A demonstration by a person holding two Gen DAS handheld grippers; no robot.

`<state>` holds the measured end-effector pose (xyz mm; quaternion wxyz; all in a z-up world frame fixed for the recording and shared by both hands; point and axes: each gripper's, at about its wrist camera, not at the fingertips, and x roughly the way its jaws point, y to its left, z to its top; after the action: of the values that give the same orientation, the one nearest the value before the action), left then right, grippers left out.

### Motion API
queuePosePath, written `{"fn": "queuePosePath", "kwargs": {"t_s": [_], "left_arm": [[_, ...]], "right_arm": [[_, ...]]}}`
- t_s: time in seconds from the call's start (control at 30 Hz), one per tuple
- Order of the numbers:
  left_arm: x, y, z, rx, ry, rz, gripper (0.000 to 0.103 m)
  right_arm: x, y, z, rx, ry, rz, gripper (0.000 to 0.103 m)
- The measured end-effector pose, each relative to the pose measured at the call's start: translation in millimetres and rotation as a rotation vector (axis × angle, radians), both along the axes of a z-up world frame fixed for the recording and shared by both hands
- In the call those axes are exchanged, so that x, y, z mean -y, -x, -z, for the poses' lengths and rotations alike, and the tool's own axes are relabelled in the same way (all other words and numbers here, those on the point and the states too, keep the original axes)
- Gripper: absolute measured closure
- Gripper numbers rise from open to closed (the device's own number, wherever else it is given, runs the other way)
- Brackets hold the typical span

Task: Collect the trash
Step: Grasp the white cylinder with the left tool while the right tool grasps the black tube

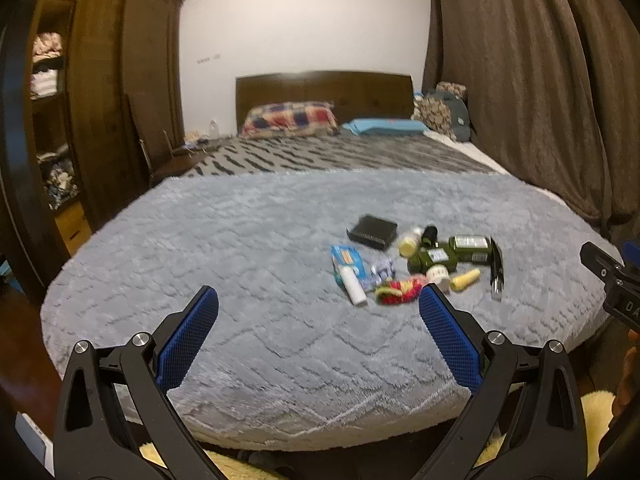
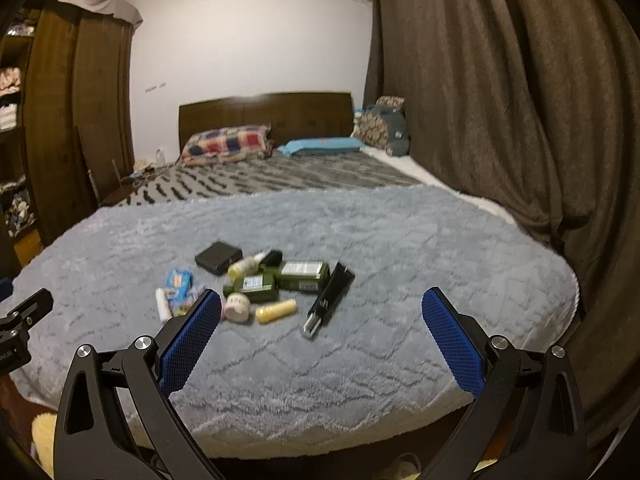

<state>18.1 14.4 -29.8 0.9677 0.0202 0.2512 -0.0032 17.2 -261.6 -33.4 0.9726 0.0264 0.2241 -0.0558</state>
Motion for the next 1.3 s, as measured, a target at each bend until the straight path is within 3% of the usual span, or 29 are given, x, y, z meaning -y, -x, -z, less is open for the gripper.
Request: {"fn": "queuePosePath", "kwargs": {"t_s": [0.4,0.57,0.73,0.9,1.0,1.17,1.3], "left_arm": [[6.9,-61.6,65.1,-0.159,-0.037,0.032,0.008],[3.9,-99.6,81.8,-0.198,0.004,0.027,0.008],[10.6,-131.8,101.0,-0.238,0.016,0.051,0.009],[12.8,-153.3,112.0,-0.278,0.069,0.063,0.032],[12.3,-160.9,113.4,-0.286,0.085,0.067,0.044],[16.3,-175.2,119.0,-0.312,0.091,0.076,0.056],[20.2,-187.9,127.3,-0.34,0.104,0.094,0.071]], "right_arm": [[11.1,-57.0,68.8,-0.148,-0.005,0.002,0.003],[25.8,-88.9,88.0,-0.185,-0.035,0.026,0.003],[28.9,-119.9,97.6,-0.19,-0.069,0.041,0.024],[27.7,-146.5,105.8,-0.216,-0.111,0.04,0.05],[30.2,-156.3,109.9,-0.226,-0.138,0.04,0.058],[31.5,-172.3,119.2,-0.263,-0.168,0.04,0.063],[35.0,-184.7,131.5,-0.302,-0.163,0.056,0.064]]}}
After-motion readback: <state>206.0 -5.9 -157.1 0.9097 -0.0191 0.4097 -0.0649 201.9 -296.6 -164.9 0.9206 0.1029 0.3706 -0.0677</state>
